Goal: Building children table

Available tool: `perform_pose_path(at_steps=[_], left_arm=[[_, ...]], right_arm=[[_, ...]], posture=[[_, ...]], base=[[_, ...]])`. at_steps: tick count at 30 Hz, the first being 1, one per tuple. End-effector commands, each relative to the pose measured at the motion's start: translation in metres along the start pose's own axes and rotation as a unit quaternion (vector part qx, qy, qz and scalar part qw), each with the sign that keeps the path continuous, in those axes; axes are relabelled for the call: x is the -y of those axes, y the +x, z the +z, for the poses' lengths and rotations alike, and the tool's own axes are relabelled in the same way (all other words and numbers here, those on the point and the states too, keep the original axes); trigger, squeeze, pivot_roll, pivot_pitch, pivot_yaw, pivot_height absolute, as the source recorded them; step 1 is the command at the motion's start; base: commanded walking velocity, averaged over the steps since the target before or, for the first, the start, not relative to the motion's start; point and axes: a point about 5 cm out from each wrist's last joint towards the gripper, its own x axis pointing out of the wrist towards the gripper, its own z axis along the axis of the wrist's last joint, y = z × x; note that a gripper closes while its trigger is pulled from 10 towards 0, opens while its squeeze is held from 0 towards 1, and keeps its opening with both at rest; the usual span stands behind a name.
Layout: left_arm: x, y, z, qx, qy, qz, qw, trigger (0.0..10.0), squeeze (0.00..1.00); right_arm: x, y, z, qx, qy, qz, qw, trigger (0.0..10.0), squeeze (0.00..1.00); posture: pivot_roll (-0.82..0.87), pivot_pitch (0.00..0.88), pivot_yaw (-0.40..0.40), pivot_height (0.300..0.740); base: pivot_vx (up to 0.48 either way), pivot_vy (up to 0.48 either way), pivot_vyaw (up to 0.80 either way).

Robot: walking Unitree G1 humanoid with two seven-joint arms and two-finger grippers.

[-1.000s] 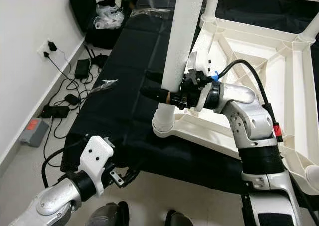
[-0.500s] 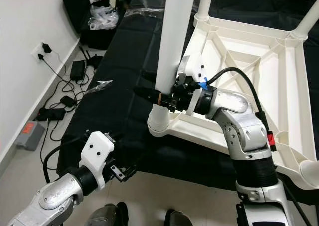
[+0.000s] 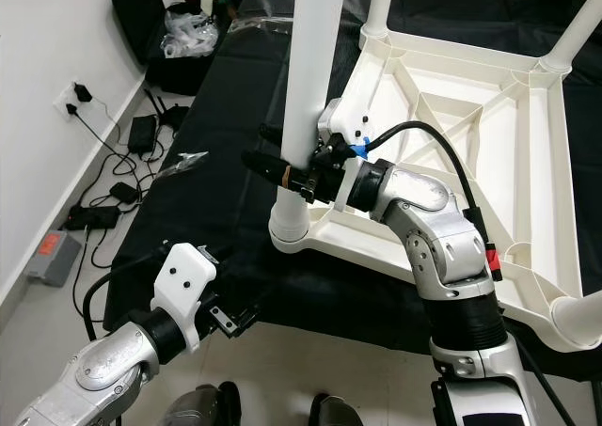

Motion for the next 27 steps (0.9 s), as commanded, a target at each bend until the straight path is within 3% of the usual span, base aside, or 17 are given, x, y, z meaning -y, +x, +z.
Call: perform_pose_path(at_steps=[1, 9, 15, 19, 27], left_arm=[[-0.004, 0.001, -0.003, -0.006, 0.003, 0.013, 1.0, 10.0, 0.0], [-0.009, 0.0, -0.002, -0.005, 0.013, 0.021, 1.0, 10.0, 0.0], [-0.014, 0.002, 0.002, 0.001, 0.016, 0.028, 0.999, 10.0, 0.0], [-0.016, 0.003, 0.003, 0.003, 0.021, 0.031, 0.999, 10.0, 0.0], [-0.019, 0.002, 0.003, 0.002, 0.028, 0.039, 0.999, 10.0, 0.0]], right_arm=[[-0.003, -0.003, -0.013, -0.033, 0.0, -0.014, 0.999, 10.0, 0.0], [-0.011, -0.007, -0.027, -0.101, -0.035, 0.015, 0.994, 10.0, 0.0], [0.018, -0.012, -0.032, -0.155, -0.05, -0.072, 0.984, 10.0, 0.0], [0.048, -0.02, -0.035, -0.18, -0.039, -0.183, 0.966, 10.0, 0.0], [0.063, -0.031, -0.042, -0.185, -0.025, -0.259, 0.948, 10.0, 0.0]], posture=[[0.17, 0.244, -0.001, 0.74], [0.17, 0.249, -0.004, 0.74], [0.16, 0.256, -0.007, 0.74], [0.16, 0.257, -0.011, 0.74], [0.16, 0.257, -0.008, 0.74]], base=[[0.0, 0.0, 0.0], [0.0, 0.0, 0.0], [0.0, 0.0, 0.0], [0.0, 0.0, 0.0], [0.0, 0.0, 0.0]])
